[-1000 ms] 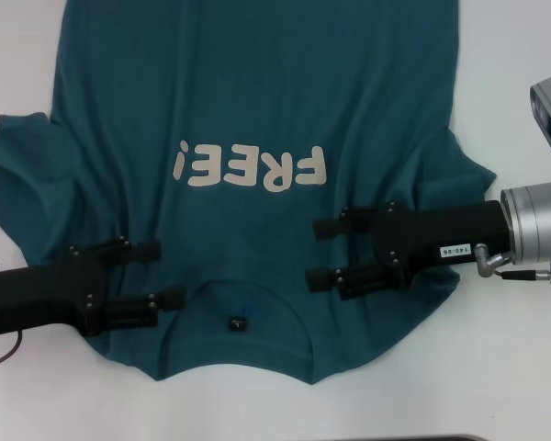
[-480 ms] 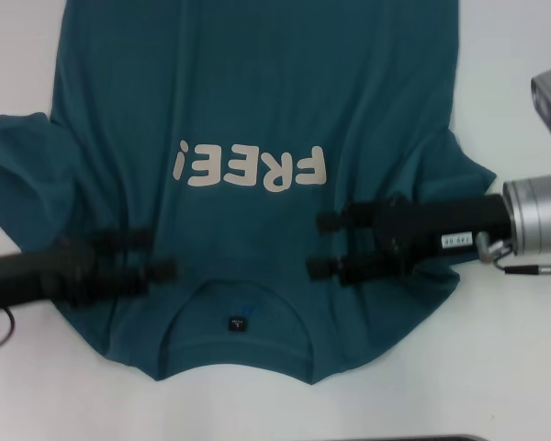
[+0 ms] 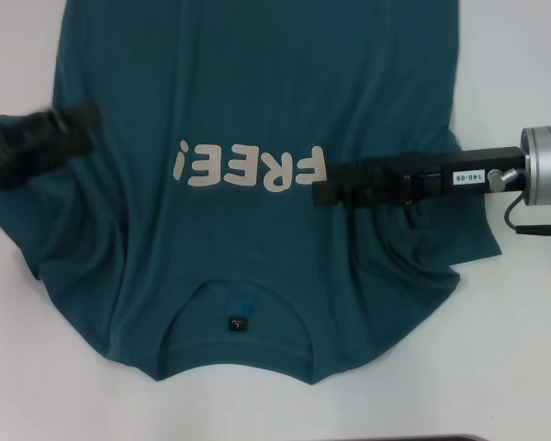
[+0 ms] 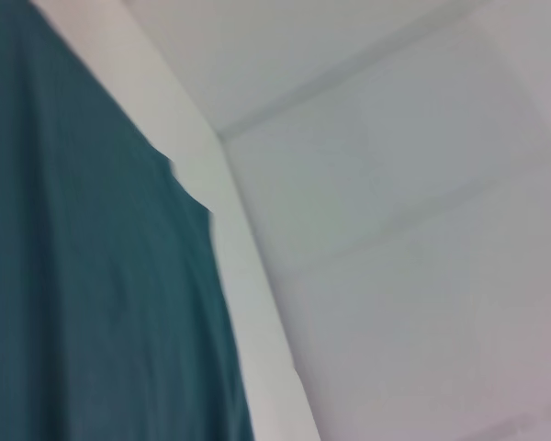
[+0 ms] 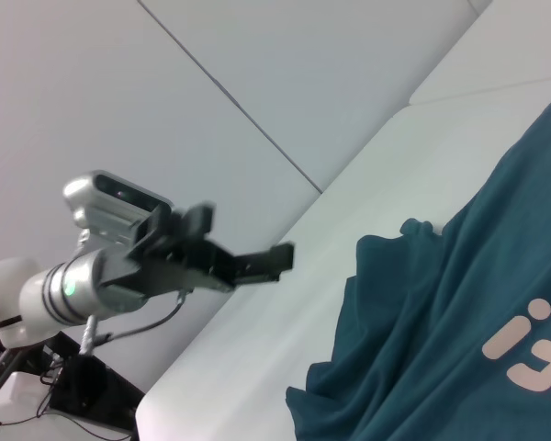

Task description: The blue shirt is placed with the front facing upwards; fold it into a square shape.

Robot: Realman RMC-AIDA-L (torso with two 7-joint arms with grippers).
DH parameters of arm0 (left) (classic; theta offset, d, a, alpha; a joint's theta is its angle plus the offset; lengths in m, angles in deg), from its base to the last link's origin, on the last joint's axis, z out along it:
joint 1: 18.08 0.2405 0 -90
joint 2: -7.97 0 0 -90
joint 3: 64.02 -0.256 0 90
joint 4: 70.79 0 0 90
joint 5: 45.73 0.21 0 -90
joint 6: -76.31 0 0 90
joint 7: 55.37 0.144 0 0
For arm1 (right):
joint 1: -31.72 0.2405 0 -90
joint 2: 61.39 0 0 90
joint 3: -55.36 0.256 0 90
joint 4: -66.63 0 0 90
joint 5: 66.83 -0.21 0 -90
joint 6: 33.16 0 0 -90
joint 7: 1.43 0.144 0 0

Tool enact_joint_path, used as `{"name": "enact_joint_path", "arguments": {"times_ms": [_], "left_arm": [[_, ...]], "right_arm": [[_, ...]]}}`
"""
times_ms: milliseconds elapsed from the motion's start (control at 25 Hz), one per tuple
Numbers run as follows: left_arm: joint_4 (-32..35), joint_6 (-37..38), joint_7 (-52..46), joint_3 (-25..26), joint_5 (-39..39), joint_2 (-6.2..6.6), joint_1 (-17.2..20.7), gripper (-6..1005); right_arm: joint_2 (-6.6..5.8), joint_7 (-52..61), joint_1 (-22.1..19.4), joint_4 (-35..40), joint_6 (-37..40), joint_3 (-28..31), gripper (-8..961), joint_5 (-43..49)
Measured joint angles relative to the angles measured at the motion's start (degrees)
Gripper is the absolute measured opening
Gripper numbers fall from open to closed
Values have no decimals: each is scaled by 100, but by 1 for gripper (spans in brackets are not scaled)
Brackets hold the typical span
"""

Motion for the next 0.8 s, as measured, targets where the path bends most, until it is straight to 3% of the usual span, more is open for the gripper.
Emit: {"name": "enact_joint_path", "arguments": {"times_ms": [160, 360, 600, 800], "left_arm": [[7, -405, -518, 39, -86, 29, -7, 908], [-30, -744, -500, -12, -62, 54, 3, 908], [-85, -1583, 58, -237, 5, 411, -74, 908], [-114, -2372, 285, -253, 199, 484, -152, 908]], "right_arm": [[-16, 80, 44, 5, 9, 8, 937, 0], [-55, 136, 35, 54, -1, 11, 936, 0], [-123, 144, -11, 206, -26, 11, 935, 0], [-142, 150, -21, 220, -49, 11, 934, 0]]}}
